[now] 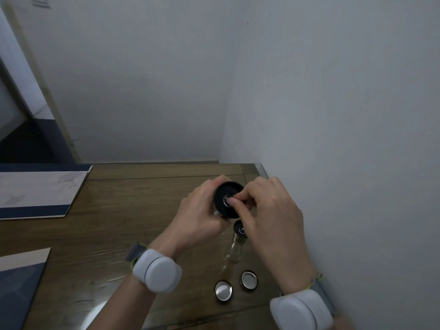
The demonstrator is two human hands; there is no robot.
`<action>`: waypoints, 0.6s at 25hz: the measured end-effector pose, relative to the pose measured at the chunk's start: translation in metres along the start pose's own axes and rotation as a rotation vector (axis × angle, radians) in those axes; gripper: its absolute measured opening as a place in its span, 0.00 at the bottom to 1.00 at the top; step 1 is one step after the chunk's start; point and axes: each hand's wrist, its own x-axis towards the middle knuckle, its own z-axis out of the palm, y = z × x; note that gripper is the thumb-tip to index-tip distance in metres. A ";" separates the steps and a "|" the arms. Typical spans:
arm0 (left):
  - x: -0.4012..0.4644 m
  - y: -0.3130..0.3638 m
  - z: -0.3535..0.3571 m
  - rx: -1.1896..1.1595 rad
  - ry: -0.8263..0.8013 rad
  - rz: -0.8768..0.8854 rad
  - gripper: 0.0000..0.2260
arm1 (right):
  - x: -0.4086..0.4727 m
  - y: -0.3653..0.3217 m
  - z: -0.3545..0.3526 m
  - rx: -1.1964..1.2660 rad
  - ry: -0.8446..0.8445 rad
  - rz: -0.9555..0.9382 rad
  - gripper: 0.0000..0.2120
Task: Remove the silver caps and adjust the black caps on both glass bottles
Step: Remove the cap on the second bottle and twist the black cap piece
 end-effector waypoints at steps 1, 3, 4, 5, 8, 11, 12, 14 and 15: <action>-0.001 -0.001 0.001 0.001 0.000 0.000 0.17 | -0.002 -0.001 0.001 -0.010 0.003 0.007 0.10; -0.001 -0.001 0.002 0.002 0.007 0.000 0.16 | -0.005 -0.002 0.003 -0.012 0.020 0.024 0.10; -0.001 -0.001 0.003 0.003 0.012 0.000 0.16 | -0.007 -0.003 0.004 -0.010 0.030 0.035 0.10; -0.001 -0.002 0.003 0.006 0.017 0.001 0.16 | -0.008 -0.004 0.006 -0.005 0.041 0.045 0.10; 0.000 -0.004 0.005 0.014 0.015 -0.006 0.17 | -0.010 -0.002 0.008 0.022 0.042 0.079 0.09; 0.000 -0.007 0.008 -0.028 0.001 0.004 0.17 | -0.014 0.004 0.013 0.094 0.040 0.085 0.07; -0.001 -0.009 0.010 -0.055 0.004 0.010 0.18 | -0.015 0.007 0.014 0.134 0.043 0.087 0.07; -0.002 -0.015 0.012 -0.112 0.021 0.006 0.18 | -0.019 0.012 0.018 0.219 0.038 0.114 0.12; -0.002 -0.020 0.014 -0.142 0.030 0.001 0.19 | -0.020 0.014 0.020 0.258 0.020 0.139 0.17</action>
